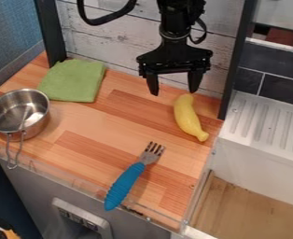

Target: Move the fork to the upper side of the table

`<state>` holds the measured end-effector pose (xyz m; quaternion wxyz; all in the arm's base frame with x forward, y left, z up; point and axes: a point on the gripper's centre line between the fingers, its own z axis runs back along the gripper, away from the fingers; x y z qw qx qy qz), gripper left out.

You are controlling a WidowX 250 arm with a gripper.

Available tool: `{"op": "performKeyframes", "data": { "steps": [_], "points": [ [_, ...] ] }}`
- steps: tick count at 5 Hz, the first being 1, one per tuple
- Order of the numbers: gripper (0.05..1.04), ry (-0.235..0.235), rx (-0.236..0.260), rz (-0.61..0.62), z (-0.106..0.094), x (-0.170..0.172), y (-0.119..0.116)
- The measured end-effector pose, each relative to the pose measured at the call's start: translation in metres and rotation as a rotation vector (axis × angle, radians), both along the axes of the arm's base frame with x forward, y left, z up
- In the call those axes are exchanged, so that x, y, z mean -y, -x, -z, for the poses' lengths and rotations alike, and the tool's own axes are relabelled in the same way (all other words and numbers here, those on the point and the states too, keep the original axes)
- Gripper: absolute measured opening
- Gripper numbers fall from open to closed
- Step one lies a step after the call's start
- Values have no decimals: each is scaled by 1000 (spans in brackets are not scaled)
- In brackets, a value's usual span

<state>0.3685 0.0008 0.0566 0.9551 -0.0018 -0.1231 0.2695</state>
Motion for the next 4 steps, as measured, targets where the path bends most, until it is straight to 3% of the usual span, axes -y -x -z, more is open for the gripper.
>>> {"op": "performKeyframes", "data": {
  "steps": [1,2,3,4],
  "points": [
    [1001,2,-30,-8,11,0,4],
    [1001,3,-21,-28,9,-2,25],
    [1001,34,16,-5,-2,2,51],
    [1001,28,33,22,-6,0,78]
  ]
}}
